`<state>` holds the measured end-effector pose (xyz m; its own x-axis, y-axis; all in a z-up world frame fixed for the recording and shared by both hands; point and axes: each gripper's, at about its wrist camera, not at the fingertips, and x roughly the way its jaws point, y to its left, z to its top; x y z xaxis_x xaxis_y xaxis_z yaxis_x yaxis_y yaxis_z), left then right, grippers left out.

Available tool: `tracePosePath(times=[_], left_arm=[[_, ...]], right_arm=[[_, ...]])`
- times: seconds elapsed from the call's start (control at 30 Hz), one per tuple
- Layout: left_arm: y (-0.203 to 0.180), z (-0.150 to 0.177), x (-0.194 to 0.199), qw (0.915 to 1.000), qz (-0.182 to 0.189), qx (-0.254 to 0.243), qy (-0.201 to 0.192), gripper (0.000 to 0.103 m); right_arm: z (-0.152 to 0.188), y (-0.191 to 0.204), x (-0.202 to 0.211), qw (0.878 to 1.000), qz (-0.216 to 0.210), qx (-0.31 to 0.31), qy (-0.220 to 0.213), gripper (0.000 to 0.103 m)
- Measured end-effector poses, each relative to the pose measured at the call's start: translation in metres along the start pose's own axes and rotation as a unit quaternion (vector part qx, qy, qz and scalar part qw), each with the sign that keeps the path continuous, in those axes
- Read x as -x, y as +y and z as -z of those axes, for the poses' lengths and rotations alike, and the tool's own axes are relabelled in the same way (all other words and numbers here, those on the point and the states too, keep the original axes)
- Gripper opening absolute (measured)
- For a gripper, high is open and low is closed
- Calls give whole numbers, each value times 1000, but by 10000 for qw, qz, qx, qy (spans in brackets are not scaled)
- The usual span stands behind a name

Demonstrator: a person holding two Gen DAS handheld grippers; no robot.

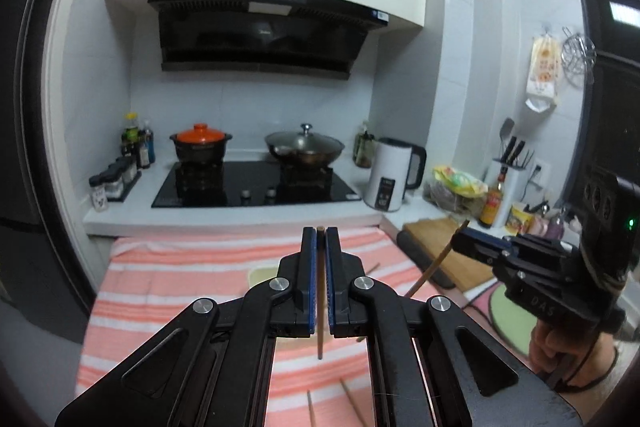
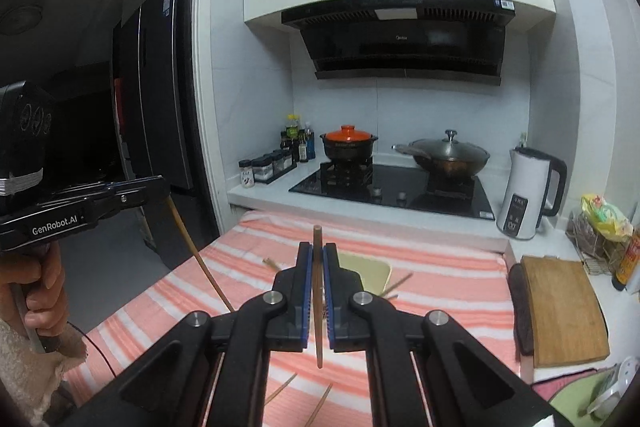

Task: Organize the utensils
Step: 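Lift and carry both held chopsticks toward the cream box, then lower the chopsticks into the box and open both tools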

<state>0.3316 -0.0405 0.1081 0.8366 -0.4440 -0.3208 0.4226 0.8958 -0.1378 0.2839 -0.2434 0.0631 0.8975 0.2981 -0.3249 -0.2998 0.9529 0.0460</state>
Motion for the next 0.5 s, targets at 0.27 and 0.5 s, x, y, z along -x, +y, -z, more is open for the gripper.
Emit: tracePosePath(times=[0.27,0.5], left_arm=[[15,-11,-86,9991,-227,152,-323,2],[36,29,-159,9988,-321,282,240,2]], right_arm=[[-19,-26,-79,9986,171,-141,-477,6],[15,-42,-148,9992,127,-284,-260,6]])
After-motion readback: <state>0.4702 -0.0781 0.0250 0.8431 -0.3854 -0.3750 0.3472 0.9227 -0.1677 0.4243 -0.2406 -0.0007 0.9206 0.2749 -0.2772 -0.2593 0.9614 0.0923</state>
